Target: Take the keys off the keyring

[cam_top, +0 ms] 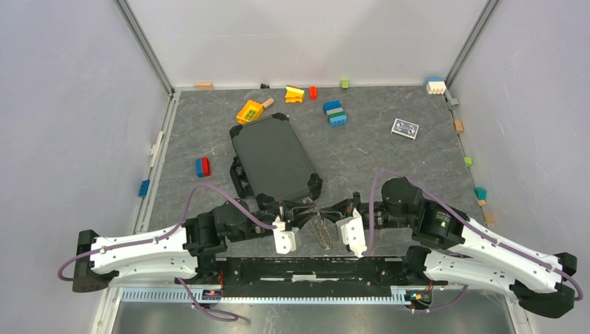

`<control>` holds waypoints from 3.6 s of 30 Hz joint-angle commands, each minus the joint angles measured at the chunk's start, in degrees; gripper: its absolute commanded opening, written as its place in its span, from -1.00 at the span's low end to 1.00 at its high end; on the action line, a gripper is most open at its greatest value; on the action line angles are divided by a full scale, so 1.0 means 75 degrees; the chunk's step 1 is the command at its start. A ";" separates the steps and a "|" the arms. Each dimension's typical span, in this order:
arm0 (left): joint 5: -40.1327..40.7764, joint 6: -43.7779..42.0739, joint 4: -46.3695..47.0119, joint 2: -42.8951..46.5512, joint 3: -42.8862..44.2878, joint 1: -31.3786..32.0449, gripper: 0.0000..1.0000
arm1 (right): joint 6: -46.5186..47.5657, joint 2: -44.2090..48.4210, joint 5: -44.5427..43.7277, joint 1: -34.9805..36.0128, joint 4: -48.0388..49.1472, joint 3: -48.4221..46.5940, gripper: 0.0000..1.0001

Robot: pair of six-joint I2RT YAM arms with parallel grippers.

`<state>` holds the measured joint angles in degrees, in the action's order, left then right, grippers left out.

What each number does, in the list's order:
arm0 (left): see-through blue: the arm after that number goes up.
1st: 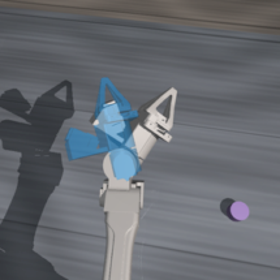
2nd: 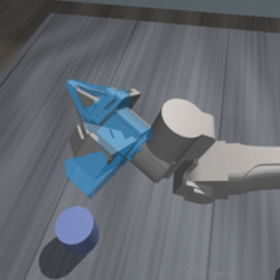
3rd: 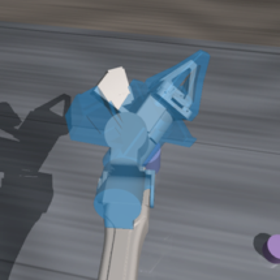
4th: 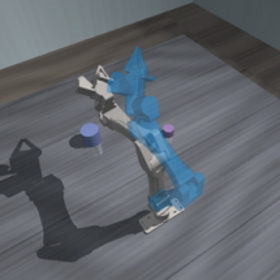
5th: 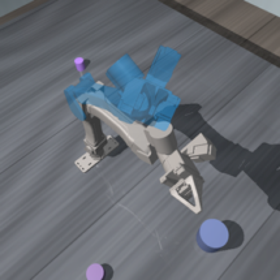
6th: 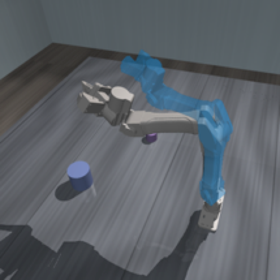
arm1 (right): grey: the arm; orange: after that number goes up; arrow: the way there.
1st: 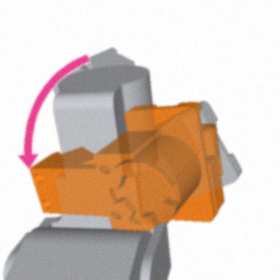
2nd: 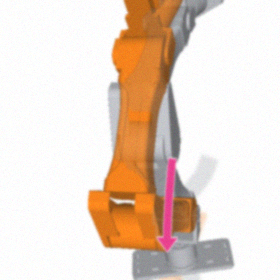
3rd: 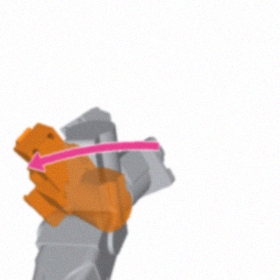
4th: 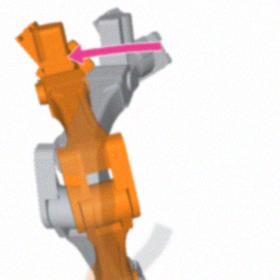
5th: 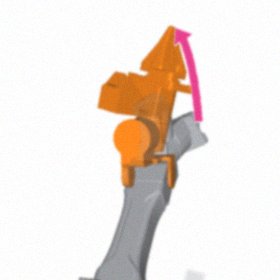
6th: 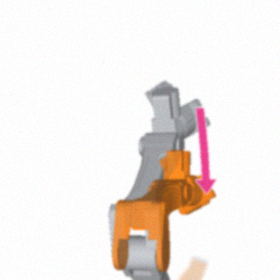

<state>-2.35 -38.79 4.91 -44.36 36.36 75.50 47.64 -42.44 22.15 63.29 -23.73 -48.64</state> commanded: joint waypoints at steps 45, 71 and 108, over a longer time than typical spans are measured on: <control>-0.0109 0.0242 0.0172 -0.0059 0.0128 -0.0013 -0.67 | -0.0094 0.0060 0.0348 0.0017 0.0670 -0.0135 -1.00; -0.0002 0.0052 0.1056 0.0725 -0.0581 -0.0016 -0.95 | -0.0708 0.1056 -0.0053 0.0017 0.1861 0.0854 -0.32; 0.0271 0.0327 0.1279 0.0896 -0.0623 -0.0013 -0.95 | -0.5153 0.1457 -0.1007 0.0023 0.6867 0.3878 -0.47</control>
<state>-0.89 -38.15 9.17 -38.92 31.29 75.46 10.63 -31.42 14.22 63.33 24.64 -19.84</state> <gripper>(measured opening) 0.043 0.265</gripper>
